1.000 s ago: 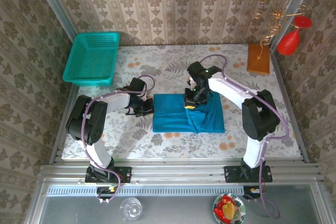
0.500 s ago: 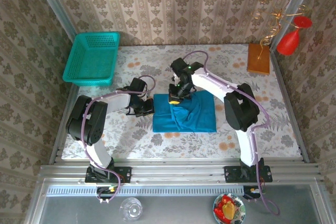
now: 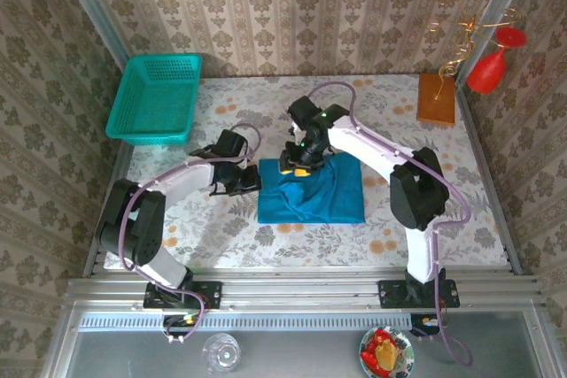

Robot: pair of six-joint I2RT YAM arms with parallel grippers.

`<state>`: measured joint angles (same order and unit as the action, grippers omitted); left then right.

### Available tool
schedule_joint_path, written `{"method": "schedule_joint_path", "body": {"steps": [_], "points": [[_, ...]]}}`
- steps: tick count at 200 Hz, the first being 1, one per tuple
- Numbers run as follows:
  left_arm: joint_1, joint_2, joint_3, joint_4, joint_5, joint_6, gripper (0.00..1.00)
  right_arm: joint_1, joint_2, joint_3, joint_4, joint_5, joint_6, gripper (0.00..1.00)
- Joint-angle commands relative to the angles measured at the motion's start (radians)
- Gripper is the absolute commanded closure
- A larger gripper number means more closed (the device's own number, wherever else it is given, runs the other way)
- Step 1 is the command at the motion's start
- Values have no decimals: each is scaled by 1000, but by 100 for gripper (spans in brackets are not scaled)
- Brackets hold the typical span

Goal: Fold the inside-out t-shirt
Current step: Fold the T-shirt at the center of the table, then smooth out the T-shirt at the center of the table.

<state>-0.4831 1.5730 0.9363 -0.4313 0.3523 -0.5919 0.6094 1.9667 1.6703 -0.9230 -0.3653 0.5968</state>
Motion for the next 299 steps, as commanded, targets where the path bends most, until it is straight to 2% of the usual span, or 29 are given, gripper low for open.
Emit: {"method": "schedule_joint_path", "body": {"steps": [1,18,47,75,87,102,128,146,176,216,271,299], "points": [[0,-39,1,-32,24,-17,87,24,-25,-94,-43,38,-35,54],[5,-49,0,-38,20,-16,87,37,-4,-128,14,3,-35,53],[20,-72,-6,-58,16,-5,87,88,69,-83,67,-52,-34,53],[103,-132,-43,-79,10,10,86,174,121,-31,114,-181,-36,53],[119,-153,-55,-88,14,20,86,201,131,-17,130,-250,-47,53],[123,-166,-59,-95,28,31,86,207,107,-13,131,-274,-56,51],[89,-150,-48,-81,67,44,85,178,21,-24,118,-250,-87,47],[43,-118,-19,-80,75,52,82,125,-40,-57,80,-185,-94,47],[-54,-40,60,-83,93,71,76,-3,-149,-185,24,-43,-86,47],[-137,93,199,-165,100,172,71,-143,-287,-408,35,11,-90,47],[-185,230,329,-303,110,320,67,-168,-344,-569,29,75,-95,46],[-201,270,368,-381,10,352,69,-172,-325,-612,56,98,-96,46]]}}
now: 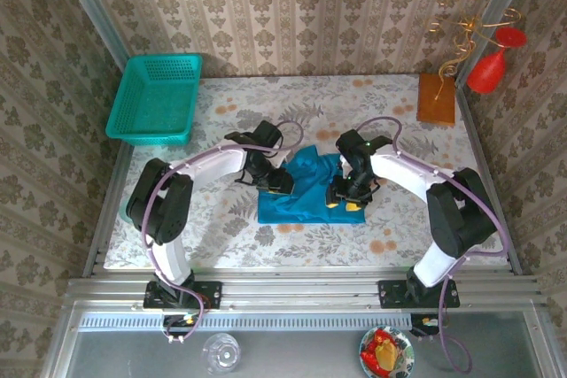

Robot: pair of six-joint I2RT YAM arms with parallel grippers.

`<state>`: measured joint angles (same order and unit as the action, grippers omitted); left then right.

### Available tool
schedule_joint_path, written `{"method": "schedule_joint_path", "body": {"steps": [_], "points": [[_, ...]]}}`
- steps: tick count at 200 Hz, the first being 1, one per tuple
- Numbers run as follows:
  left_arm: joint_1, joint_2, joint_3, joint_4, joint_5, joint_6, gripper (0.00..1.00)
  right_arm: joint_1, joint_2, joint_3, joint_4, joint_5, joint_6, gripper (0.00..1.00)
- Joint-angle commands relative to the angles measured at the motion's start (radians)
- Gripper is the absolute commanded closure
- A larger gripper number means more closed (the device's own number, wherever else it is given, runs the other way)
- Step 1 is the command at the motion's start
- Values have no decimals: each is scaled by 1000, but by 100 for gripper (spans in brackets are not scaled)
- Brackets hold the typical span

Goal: Fold the inside-out t-shirt
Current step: Smooth out the T-shirt at the center of the table.

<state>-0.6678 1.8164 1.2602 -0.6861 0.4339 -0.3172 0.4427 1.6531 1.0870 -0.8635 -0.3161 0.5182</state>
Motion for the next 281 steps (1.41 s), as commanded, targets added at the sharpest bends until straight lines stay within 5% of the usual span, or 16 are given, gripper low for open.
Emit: {"method": "schedule_joint_path", "body": {"steps": [1,28,57,125,177,228,281], "points": [[-17,28,45,-128,-75,78,69,-5,-10,-30,-2,48,-18,46],[-22,17,32,-137,-90,90,77,-25,28,-60,29,61,-18,46],[-20,-58,-18,-117,-101,68,100,-52,55,-78,45,73,-20,46],[-4,-206,-160,-91,-115,-14,100,-81,77,-100,57,80,-37,47],[4,-167,-284,-15,-113,-65,100,-82,89,-109,63,81,-37,47],[11,-161,-213,-32,-167,-64,100,-82,67,-102,61,63,-38,47],[28,-137,20,-49,-149,-60,72,-81,45,-102,63,51,-32,47]]}}
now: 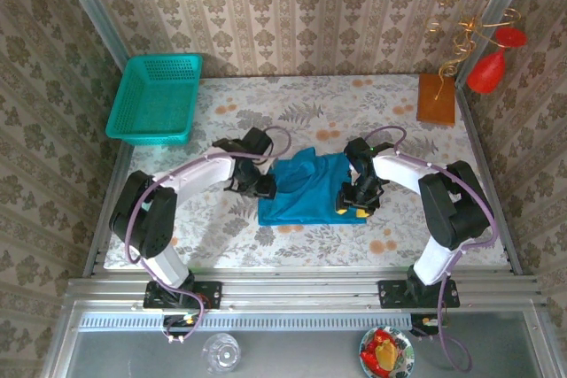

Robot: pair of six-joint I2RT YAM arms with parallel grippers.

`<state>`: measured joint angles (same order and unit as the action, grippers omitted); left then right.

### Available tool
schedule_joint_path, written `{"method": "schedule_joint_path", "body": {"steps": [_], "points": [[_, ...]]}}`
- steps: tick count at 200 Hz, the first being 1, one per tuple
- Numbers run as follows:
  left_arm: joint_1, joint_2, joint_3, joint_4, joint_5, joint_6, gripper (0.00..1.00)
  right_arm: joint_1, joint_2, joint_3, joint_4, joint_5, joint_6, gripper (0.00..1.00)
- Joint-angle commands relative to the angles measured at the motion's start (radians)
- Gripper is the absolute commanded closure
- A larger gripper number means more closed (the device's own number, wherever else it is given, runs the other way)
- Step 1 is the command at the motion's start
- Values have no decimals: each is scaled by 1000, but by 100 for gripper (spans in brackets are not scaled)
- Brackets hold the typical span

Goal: Fold the inside-out t-shirt
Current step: Smooth out the T-shirt at the center of the table.

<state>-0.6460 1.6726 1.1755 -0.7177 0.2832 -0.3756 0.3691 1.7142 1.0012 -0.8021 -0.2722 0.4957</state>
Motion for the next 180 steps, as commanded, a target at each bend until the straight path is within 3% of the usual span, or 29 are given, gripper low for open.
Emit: {"method": "schedule_joint_path", "body": {"steps": [1,26,64,93,131,180], "points": [[6,11,111,-17,2,-1,72,-7,-16,-17,1,8,-10,47],[-12,121,257,-54,-10,7,67,-6,-13,-20,6,5,-8,47],[-76,273,476,-140,-154,-6,61,-3,-12,-24,9,7,0,47],[-117,371,614,-208,-255,-4,49,2,-14,-26,10,7,6,47],[-161,472,730,-243,-329,-7,40,8,-16,-22,9,8,10,47],[-176,599,830,-270,-318,-6,42,13,-16,-20,20,11,22,46]]}}
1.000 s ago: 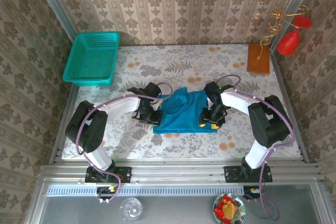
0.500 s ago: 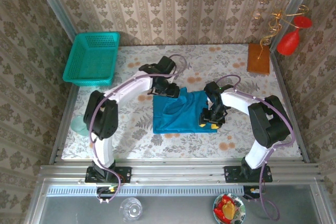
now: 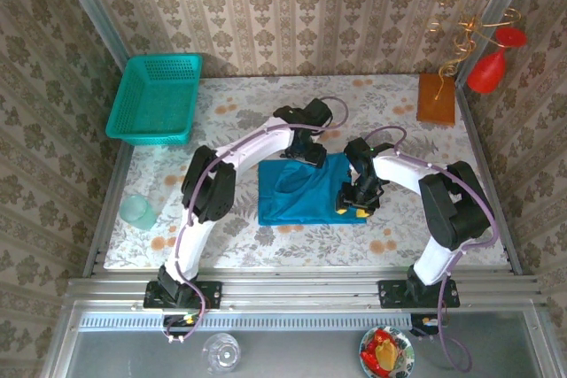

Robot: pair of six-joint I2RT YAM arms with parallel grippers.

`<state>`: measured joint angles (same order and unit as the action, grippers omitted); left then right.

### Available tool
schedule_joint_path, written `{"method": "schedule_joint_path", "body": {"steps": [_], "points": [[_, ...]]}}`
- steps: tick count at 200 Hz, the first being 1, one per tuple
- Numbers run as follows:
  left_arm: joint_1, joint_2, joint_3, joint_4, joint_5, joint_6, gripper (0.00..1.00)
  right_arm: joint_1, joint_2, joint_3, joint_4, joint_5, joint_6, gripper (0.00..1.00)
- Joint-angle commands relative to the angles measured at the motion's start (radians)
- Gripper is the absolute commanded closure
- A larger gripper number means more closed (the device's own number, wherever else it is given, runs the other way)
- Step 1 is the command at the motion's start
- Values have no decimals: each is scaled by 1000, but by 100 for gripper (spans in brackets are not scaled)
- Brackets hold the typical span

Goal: Fold the inside-out t-shirt
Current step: Smooth out the T-shirt at the center of the table.

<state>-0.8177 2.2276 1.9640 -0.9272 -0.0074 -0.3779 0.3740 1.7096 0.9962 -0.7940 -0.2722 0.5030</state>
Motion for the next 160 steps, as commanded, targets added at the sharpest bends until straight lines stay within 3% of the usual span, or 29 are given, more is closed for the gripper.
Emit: {"method": "schedule_joint_path", "body": {"steps": [1,36,90,119,160], "points": [[-4,46,43,-61,-27,-3,43,9,-11,-15,12,11,14,47],[1,29,43,-70,-75,1,61,13,-13,-26,9,25,14,46],[82,-189,-169,26,-9,-19,89,11,-10,-53,6,47,7,47],[143,-269,-266,26,37,-18,94,11,-5,-61,7,52,3,47],[219,-270,-315,10,101,13,92,12,-1,-46,4,44,0,47]]}}
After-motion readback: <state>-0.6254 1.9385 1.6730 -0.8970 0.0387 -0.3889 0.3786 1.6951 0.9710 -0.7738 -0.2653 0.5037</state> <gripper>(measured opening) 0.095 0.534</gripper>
